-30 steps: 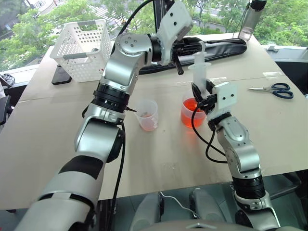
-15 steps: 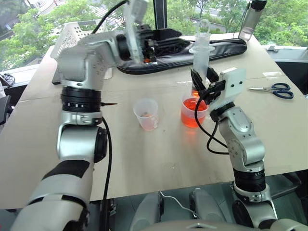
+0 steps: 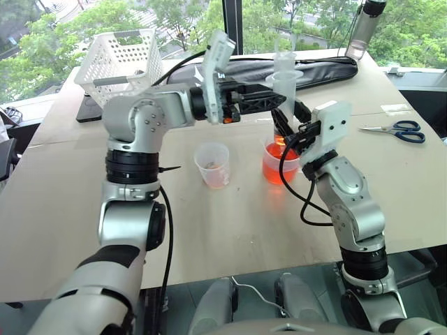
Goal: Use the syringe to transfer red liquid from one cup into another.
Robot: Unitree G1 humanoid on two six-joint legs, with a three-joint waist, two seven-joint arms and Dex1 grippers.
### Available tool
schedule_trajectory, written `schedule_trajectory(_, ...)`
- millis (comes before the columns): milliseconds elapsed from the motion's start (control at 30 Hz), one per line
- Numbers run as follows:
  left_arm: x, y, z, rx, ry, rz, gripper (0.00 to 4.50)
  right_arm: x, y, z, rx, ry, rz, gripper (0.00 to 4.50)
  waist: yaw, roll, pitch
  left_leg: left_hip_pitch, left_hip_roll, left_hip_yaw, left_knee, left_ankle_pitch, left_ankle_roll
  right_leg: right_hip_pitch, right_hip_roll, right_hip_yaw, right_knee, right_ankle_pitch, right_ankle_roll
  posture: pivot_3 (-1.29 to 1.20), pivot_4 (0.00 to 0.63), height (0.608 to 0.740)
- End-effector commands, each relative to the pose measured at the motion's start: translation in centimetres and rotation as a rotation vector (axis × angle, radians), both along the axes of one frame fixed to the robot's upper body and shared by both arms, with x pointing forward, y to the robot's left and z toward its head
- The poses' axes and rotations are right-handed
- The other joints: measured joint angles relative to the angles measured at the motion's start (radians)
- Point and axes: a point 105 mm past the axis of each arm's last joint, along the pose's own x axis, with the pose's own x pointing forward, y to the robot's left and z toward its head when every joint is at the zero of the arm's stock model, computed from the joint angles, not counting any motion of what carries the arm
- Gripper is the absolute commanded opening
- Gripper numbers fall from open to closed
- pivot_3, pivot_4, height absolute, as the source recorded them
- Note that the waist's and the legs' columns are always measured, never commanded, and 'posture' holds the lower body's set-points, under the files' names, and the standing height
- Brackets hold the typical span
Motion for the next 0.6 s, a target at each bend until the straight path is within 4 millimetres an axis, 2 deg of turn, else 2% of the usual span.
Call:
schedule_trajectory(33, -0.5, -0.7, 1.1, 0.007, -0.084, -0.015, 2.97, -1.2, 0.5, 1.6, -0.007, -0.089, 0.024, 1.43, 0.000, 0.000, 0.000, 0.000, 0.000, 0.000, 0.000, 0.000, 0.000, 0.000, 0.000, 0.000, 0.000, 0.000, 0.000, 0.00, 0.150, 0.740)
schedule_trajectory(200, 0.0, -1.4, 1.2, -0.009, -0.101, -0.002, 2.97, -1.3, 0.8, 1.5, -0.036, -0.104, 0.025, 1.43, 0.002, 0.000, 0.000, 0.001, 0.000, 0.001, 0.000, 0.000, 0.000, 0.000, 0.000, 0.001, 0.000, 0.000, 0.000, 0.00, 0.150, 0.740)
schedule_trajectory(333, 1.2, -1.6, 1.3, -0.010, -0.129, 0.075, 2.97, -1.3, 0.7, 1.6, -0.035, -0.108, 0.019, 1.43, 0.005, 0.000, 0.000, 0.001, 0.000, 0.001, 0.000, 0.000, 0.000, 0.000, 0.000, 0.001, 0.000, 0.000, 0.000, 0.00, 0.150, 0.740)
schedule_trajectory(533, 0.8, -1.9, 0.5, 0.010, -0.130, 0.061, 2.97, -1.2, 0.6, 1.7, -0.032, -0.112, 0.014, 1.43, 0.005, 0.000, 0.000, 0.001, 0.000, 0.001, 0.000, 0.000, 0.000, 0.000, 0.000, 0.001, 0.000, 0.000, 0.000, 0.00, 0.150, 0.740)
schedule_trajectory(600, 0.8, -1.8, 0.3, 0.016, -0.129, 0.062, 2.45, -1.2, 0.5, 1.8, -0.026, -0.113, 0.010, 1.43, 0.005, 0.000, 0.000, 0.001, 0.000, 0.001, 0.000, 0.000, 0.000, 0.000, 0.000, 0.001, 0.000, 0.000, 0.000, 0.00, 0.150, 0.740)
